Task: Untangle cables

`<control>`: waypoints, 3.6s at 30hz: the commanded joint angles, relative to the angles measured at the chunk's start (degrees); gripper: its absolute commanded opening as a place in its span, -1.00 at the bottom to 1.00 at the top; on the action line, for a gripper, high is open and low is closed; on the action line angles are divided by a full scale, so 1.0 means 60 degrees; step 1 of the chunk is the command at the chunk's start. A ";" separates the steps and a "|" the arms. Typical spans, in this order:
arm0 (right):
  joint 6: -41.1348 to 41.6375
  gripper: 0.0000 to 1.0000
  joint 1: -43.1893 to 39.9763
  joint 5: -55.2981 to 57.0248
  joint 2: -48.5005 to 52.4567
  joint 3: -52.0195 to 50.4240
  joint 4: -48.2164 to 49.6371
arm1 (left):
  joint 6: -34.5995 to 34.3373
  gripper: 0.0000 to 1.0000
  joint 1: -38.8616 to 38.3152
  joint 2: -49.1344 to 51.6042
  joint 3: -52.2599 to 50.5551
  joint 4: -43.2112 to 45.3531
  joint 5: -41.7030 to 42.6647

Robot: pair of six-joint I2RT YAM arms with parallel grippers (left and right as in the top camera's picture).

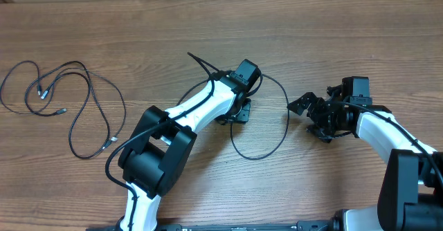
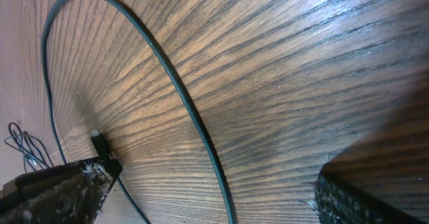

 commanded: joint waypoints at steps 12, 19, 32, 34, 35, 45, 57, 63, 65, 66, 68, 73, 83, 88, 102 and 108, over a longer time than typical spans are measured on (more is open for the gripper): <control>-0.0175 1.00 0.0044 0.0885 0.0455 -0.0397 -0.0036 | -0.0204 -0.03 0.0044 0.0124 -0.0280 -0.0007 -0.0095; -0.0175 1.00 0.0044 0.0885 0.0455 -0.0397 -0.0033 | -0.0200 -0.18 0.0044 0.0124 -0.0280 -0.0007 -0.0098; -0.0175 1.00 0.0044 0.0885 0.0455 -0.0397 -0.0036 | -0.0197 -0.92 0.0044 0.0124 -0.0280 -0.0018 -0.0117; -0.0175 1.00 0.0044 0.0885 0.0455 -0.0397 -0.0036 | -0.0120 -0.92 0.0044 0.0124 -0.0280 -0.0015 -0.0113; -0.0175 1.00 0.0044 0.0885 0.0455 -0.0397 -0.0033 | -0.0076 -0.92 0.0062 0.0120 -0.0270 -0.0018 -0.0124; -0.0171 1.00 0.0044 0.0885 0.0455 -0.0397 -0.0036 | 0.0696 -0.91 0.0514 -0.0492 0.1362 -0.3096 -0.4674; -0.0175 1.00 0.0044 0.0885 0.0455 -0.0397 -0.0036 | 0.2681 -0.87 0.1614 -0.0488 0.1322 -0.3253 -0.5559; -0.0175 1.00 0.0044 0.0885 0.0455 -0.0397 -0.0036 | 0.5227 -0.77 0.1942 -0.0484 0.1297 -0.2718 -0.3483; -0.0175 1.00 0.0044 0.0885 0.0455 -0.0397 -0.0036 | 0.5446 -0.74 0.1967 -0.0484 0.1217 -0.2594 -0.3289; -0.0175 1.00 0.0044 0.0885 0.0455 -0.0397 -0.0033 | 0.5559 -0.74 0.1978 -0.0484 0.1191 -0.2550 -0.3300; -0.0175 1.00 0.0044 0.0885 0.0455 -0.0397 -0.0036 | 0.5672 -0.74 0.2022 -0.0484 0.1129 -0.2444 -0.3297; -0.0175 1.00 0.0044 0.0885 0.0455 -0.0397 -0.0036 | 0.5406 -0.39 0.2120 -0.0484 0.0867 -0.2393 -0.3257; -0.0175 1.00 0.0044 0.0885 0.0455 -0.0397 -0.0036 | 0.2539 0.20 0.2514 -0.0484 -0.1093 -0.1377 -0.3085; -0.0175 1.00 0.0044 0.0885 0.0455 -0.0397 -0.0036 | 0.2404 -0.42 0.3410 -0.0484 -0.1632 -0.1009 -0.0521; -0.0175 1.00 0.0044 0.0885 0.0455 -0.0397 -0.0036 | 0.2368 -0.79 0.3974 -0.0484 -0.2896 0.0222 0.0769; -0.0175 1.00 0.0044 0.0885 0.0455 -0.0397 -0.0036 | 0.2222 -0.91 0.4000 -0.0991 -0.2608 -0.0066 0.0838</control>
